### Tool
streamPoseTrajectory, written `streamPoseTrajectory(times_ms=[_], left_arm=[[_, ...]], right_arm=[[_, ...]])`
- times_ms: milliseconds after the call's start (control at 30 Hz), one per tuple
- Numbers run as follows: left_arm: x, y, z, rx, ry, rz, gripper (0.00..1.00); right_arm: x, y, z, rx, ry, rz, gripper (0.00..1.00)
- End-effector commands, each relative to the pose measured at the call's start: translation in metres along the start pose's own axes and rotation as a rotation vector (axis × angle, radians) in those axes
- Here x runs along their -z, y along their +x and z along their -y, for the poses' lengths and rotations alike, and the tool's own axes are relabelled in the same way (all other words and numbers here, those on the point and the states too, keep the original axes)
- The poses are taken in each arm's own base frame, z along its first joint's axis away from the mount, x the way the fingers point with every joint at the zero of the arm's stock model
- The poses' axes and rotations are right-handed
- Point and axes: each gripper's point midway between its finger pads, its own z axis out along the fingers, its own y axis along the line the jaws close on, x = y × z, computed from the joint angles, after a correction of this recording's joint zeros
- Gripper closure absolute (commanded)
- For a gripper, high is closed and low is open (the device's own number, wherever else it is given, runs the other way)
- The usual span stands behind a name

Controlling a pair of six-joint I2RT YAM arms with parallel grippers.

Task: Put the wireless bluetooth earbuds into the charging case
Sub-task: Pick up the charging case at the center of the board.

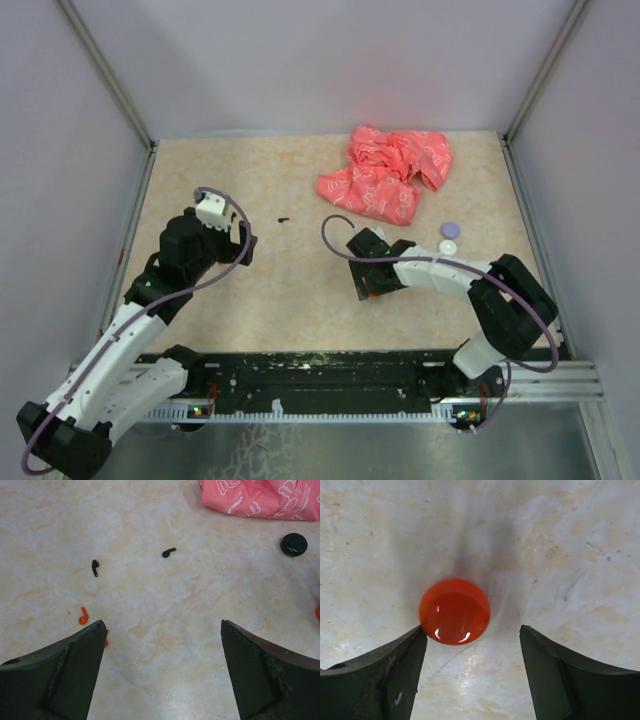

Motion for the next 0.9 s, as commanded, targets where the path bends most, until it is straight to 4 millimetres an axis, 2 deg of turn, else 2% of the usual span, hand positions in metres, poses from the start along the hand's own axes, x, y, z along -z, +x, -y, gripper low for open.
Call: streamPoseTrajectory(times_ms=[0,367,500,633,867], left_arm=[[-0.002,-0.001,-0.003,0.006,-0.011,0.014,0.01],[-0.004,0.000,-0.005,0.006,-0.021,0.008,0.01],[-0.004,0.000,-0.006,0.008,-0.025,0.006,0.01],[-0.005,0.001,-0.007,0.011,-0.030,0.005,0.01],[-0.006,0.001,-0.007,0.014,-0.027,0.002,0.01]], right_arm=[[0.014,-0.006,0.024,0.006,0.095,0.053,0.26],[0.022,-0.007,0.054,-0.108,0.132,0.090,0.26],[0.034,-0.023,0.042,-0.145,0.038,0.180,0.27],[0.042,-0.035,0.021,-0.191,-0.097,0.259,0.30],[0.034,-0.038,0.009,-0.249,-0.137,0.268,0.31]])
